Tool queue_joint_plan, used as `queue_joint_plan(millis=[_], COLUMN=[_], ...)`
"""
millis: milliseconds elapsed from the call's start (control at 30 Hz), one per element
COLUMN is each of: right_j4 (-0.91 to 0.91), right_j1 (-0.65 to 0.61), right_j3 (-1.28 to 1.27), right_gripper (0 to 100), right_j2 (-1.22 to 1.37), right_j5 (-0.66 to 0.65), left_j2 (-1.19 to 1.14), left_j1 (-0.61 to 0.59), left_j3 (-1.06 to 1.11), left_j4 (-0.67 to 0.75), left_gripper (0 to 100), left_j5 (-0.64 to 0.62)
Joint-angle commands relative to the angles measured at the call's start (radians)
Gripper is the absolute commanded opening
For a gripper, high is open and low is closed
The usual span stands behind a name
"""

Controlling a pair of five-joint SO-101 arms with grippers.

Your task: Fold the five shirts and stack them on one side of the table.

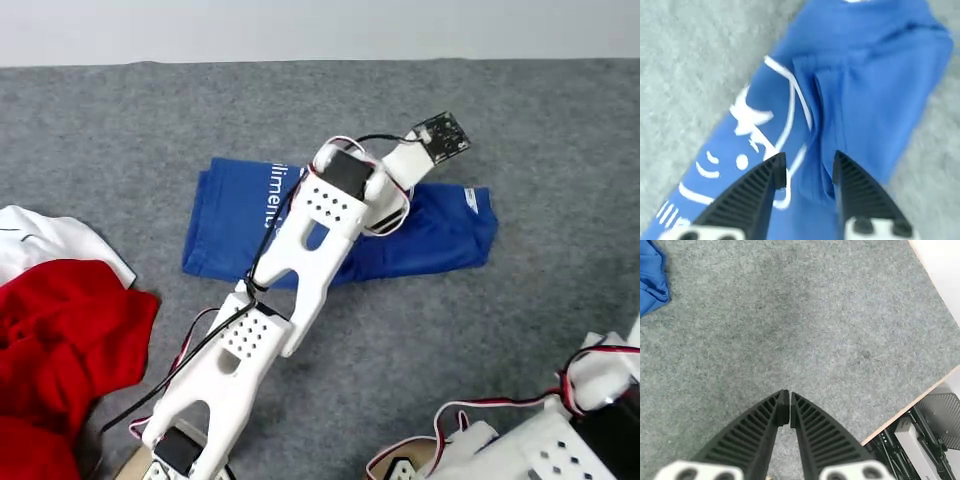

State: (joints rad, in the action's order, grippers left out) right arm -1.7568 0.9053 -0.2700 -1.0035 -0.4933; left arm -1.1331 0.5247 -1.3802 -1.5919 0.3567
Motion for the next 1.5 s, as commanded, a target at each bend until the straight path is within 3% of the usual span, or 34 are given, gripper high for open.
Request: queue_joint_plan(millis=[0, 200, 633, 1033, 1200, 1467], right_j4=[-0.039, -0.039, -0.039, -0.039, -0.039, -0.039], right_j1=[0.010, 0.010, 0.007, 0.010, 0.010, 0.005], right_j3=[0.002, 0.002, 0.002, 0.002, 0.002, 0.002], right_gripper=[1.0, 1.0, 1.0, 1.0, 1.0, 1.0], right_j2=[-0.008, -0.008, -0.008, -0.008, -0.008, -0.008], right_j5=[-0.011, -0.011, -0.011, -0.011, -0.011, -0.011], left_j2=[-0.043, -0.149, -0.172, -0.124, 0.017, 0.255], left_j1=[0.000, 0.000, -0.084, -0.066, -0.130, -0.371], left_j3=[-0.036, -0.033, -0.143, -0.297, -0.291, 0.012], left_j4=[0.155, 0.304, 0.304, 0.061, -0.172, -0.167], left_gripper=[15, 15, 9, 10, 10, 13], left_j5=[-0.061, -0.068, -0.021, -0.018, -0.025, -0.095])
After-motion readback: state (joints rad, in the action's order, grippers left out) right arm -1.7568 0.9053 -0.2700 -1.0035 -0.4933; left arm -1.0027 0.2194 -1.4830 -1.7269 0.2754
